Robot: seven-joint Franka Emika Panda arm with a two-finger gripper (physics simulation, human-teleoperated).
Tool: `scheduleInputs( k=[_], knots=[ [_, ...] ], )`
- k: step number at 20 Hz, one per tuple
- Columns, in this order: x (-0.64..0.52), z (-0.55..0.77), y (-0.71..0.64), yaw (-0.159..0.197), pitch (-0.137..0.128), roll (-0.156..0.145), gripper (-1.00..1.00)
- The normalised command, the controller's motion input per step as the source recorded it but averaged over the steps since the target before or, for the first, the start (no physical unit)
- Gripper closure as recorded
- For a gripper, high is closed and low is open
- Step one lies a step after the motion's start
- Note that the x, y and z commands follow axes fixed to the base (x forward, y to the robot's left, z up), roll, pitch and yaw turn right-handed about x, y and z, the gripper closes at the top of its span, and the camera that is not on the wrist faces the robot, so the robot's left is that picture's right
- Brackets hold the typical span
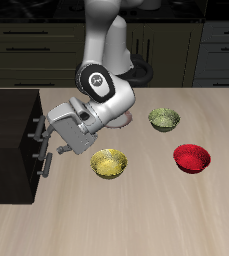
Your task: Open the middle drawer of the wooden cabinet
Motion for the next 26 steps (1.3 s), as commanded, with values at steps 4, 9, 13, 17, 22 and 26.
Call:
scheduleInputs(
  k=[4,9,13,17,22,26],
  knots=[
    [-0.01,0.05,-0.05,-0.006,-0.006,-0.019,-1.00],
    [-0.03,0.07,-0.13,-0.012,-0.015,-0.039,-1.00],
    [-0.09,0.04,-0.12,0.025,-0.048,-0.068,-1.00],
    [-0.02,0.01,-0.18,0.031,-0.020,-0.021,-1.00],
    [-0.04,-0.04,-0.09,0.006,-0.003,-0.030,-1.00],
    [-0.09,0.01,-0.15,0.005,-0.022,-0.036,-1.00]
  ],
)
